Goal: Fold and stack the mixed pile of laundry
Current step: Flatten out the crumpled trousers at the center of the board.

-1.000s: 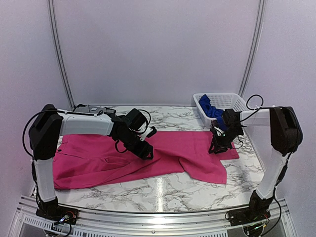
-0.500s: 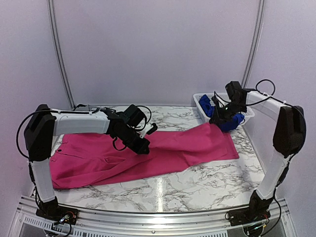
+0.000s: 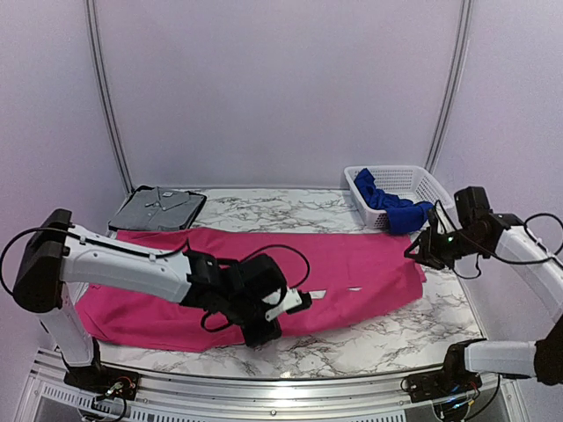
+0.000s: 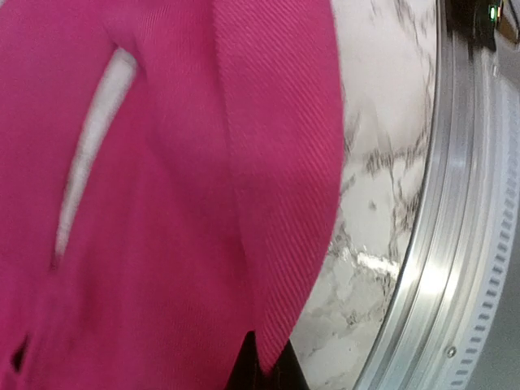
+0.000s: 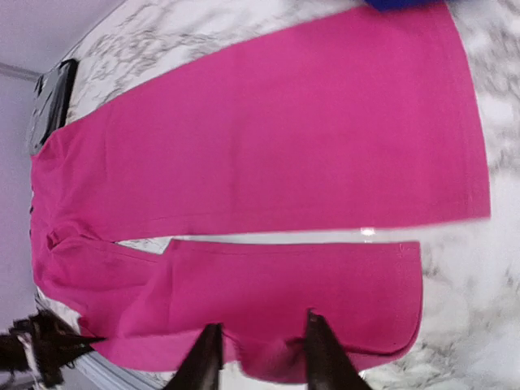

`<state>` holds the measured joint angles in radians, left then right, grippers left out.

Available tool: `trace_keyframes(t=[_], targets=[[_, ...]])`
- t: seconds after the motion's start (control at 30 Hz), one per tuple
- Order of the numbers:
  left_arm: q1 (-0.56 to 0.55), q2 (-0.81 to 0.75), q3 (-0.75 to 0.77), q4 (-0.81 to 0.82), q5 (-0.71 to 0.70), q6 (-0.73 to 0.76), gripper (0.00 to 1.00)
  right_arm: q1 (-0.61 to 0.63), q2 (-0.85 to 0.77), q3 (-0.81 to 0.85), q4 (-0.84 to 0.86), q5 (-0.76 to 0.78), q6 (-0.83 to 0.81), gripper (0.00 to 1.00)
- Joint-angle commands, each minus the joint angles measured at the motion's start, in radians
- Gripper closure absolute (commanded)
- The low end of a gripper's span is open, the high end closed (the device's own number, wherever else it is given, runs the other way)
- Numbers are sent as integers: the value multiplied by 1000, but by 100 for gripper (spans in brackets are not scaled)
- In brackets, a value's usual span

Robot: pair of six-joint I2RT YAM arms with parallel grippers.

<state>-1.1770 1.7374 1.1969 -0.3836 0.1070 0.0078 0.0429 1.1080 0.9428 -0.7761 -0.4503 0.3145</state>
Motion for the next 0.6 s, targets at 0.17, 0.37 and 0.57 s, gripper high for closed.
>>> trace_keyframes(t=[0.17,0.37,0.57], targets=[[-136,59,-28,2,-184,0,61,-19,-188,-23,-96,158,152,28],[-63,-65,22,7,-126,-62,27,-14,-16,-9,-121,42,47,38],[81,-56,9,40,-54,-152,21,-6,67,-90,-157,43,-32,39]])
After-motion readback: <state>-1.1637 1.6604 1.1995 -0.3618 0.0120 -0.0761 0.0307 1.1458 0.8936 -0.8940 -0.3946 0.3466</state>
